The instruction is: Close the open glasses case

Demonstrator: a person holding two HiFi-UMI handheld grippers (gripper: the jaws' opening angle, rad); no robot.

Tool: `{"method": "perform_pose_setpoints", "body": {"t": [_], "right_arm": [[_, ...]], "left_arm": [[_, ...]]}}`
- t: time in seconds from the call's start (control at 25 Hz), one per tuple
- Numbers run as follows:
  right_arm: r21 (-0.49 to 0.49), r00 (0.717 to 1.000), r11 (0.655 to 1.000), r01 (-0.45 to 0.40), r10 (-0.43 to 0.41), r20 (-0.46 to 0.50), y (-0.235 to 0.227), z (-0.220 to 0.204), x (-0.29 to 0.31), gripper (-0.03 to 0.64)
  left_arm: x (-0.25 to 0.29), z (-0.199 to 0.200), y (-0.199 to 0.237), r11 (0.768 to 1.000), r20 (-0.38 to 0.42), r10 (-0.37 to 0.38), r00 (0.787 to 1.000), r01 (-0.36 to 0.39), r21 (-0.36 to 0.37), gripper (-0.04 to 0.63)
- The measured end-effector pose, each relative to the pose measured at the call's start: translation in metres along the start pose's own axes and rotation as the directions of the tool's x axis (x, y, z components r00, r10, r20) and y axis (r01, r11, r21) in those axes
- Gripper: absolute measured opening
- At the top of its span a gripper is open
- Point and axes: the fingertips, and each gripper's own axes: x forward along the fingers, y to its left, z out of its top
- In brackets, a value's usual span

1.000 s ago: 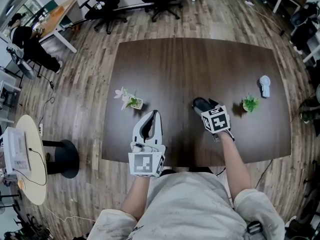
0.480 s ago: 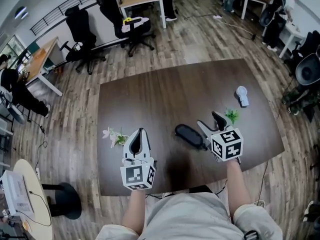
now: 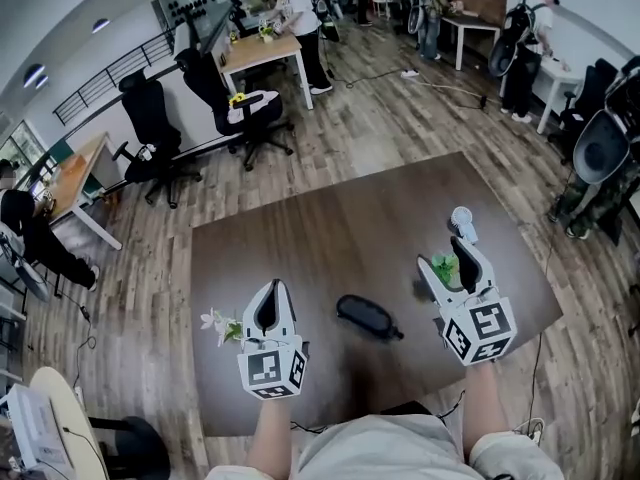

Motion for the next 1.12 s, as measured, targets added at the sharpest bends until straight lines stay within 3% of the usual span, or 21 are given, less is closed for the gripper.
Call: {"method": "perform_pose_setpoints", "body": {"t": [0.12,0.2,0.48,1.12], "right_arm": [[-0.052,0.992,0.999,0.009,-0.002,0.129,-0.006,0.021,-0.015,0.287],[-0.056,0.987,0.998,0.010,-0.001,0.161,-0.011,0.024,-0.017,0.287],[-0.086,0.986,0.996,0.021,-0.006,0.169,-0.032,0.008,-0.014,0.279],[-0.082,0.987,0.997,0.002,0.011,0.157,-0.052,-0.002,0.006,0.268]], "left_arm": [[0.002,0.006,-0.004,1.000,0.028,0.015,1.000,-0.015,0.017,0.003],[0.005,0.007,-0.006,0.999,0.046,0.022,0.999,-0.023,0.024,0.003],[0.011,-0.011,-0.020,0.995,0.041,0.043,0.998,-0.046,0.087,0.003],[0.023,-0.019,-0.030,0.994,0.032,0.077,0.996,-0.079,0.077,0.003]]}}
